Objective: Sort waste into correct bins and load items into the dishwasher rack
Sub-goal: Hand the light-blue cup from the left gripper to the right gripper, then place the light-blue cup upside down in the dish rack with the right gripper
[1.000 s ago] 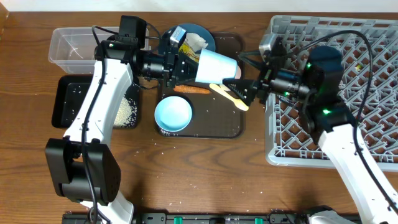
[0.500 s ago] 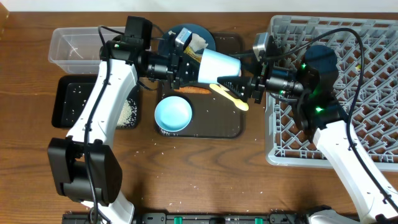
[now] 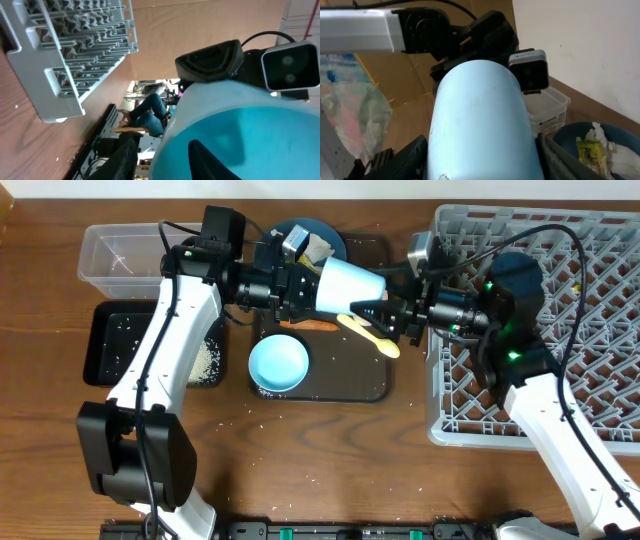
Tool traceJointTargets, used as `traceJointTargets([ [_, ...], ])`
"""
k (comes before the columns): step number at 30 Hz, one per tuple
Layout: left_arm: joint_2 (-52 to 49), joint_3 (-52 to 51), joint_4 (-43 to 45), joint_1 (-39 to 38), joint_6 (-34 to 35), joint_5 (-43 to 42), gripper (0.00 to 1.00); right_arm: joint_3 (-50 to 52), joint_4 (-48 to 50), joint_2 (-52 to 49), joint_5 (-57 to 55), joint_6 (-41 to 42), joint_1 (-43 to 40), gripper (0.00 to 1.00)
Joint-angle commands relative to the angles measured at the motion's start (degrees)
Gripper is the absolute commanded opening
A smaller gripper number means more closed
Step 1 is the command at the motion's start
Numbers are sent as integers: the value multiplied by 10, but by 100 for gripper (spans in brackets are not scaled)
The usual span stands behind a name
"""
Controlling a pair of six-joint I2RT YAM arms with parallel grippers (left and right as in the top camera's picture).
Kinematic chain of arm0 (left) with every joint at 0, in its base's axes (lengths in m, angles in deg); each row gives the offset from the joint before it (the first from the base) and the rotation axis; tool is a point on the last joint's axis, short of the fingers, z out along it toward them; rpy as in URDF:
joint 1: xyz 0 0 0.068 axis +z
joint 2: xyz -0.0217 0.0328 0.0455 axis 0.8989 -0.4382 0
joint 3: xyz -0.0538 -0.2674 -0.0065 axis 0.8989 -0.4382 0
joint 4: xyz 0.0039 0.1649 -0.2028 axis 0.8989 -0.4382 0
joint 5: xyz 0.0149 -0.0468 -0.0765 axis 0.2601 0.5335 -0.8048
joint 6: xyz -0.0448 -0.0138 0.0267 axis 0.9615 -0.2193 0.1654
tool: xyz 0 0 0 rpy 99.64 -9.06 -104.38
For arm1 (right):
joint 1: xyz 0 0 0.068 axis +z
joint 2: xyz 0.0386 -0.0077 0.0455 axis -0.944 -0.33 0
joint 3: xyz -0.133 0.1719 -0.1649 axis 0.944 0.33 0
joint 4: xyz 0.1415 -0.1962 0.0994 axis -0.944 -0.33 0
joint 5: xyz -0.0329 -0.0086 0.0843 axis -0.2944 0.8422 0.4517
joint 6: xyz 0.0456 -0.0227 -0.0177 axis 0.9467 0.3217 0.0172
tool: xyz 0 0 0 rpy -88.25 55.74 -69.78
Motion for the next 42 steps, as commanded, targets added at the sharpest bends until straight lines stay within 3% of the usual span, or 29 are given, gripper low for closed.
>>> traceJointTargets([
  [1,2,5,-2,2,-6,44,38,-10,1,5,-1,44,-31,41],
  [7,2,5,-2,3,-5,166,40,-10,-37,22,-33,94,-114,46],
  [16,2,5,-9,3,-1,379,41,-17,-282,78,-240,55,-198,47],
  [25,2,2,-21,1,-1,551,41,-86,-534,105,-469,22,-192,45],
  [32,2,-10,-22,1,-1,612,41,-144,-668,101,-544,10,-183,41],
  [42,2,-12,-35,1,-1,642,41,-147,-728,16,-577,2,-120,43],
])
